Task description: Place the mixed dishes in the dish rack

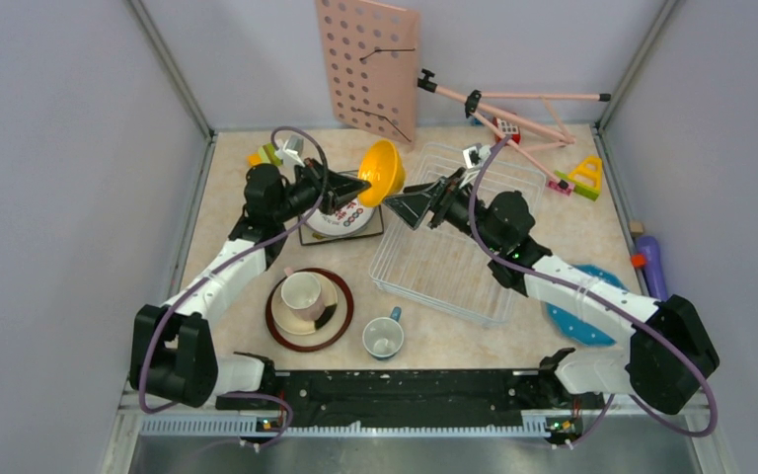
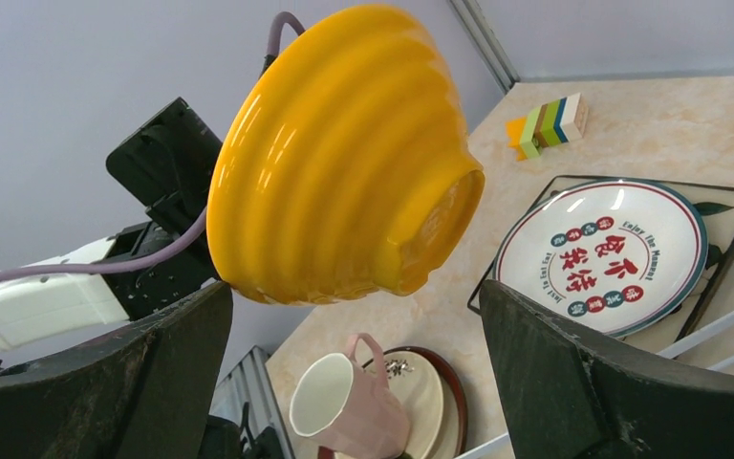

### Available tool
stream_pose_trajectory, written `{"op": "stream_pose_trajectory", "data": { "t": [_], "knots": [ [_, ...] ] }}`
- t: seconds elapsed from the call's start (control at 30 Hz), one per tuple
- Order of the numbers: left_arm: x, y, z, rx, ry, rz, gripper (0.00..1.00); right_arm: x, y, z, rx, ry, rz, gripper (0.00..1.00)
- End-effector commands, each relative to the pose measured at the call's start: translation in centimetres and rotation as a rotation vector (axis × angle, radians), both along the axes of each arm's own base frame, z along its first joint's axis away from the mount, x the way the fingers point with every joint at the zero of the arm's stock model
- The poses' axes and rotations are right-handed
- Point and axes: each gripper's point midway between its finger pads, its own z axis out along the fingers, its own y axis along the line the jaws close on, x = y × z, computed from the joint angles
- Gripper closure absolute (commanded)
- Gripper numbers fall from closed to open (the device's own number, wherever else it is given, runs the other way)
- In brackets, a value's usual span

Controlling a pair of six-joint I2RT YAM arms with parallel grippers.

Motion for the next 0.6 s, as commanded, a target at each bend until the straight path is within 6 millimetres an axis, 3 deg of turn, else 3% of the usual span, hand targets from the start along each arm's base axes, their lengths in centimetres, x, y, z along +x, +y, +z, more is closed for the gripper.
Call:
{"op": "stream_pose_trajectory", "data": {
  "t": [0.0,0.37,0.57],
  "knots": [
    [-0.9,-1.1,1.7,-0.034,-0.082,-0.047,1.0,-0.1,-0.7,4.6,0.075,-0.115,-0.043,0.01],
    [-1.0,-1.8,0.6,-0.045,-0.05,-0.06,1.0,-0.5,-1.2,5.6,0.129,-0.123,-0.048,0.01],
    [-1.0,-1.6,0.3,-0.04,-0.048,-0.045,1.0,0.0,-1.6,5.2,0.117,-0.079,-0.085,0.19]
  ]
}}
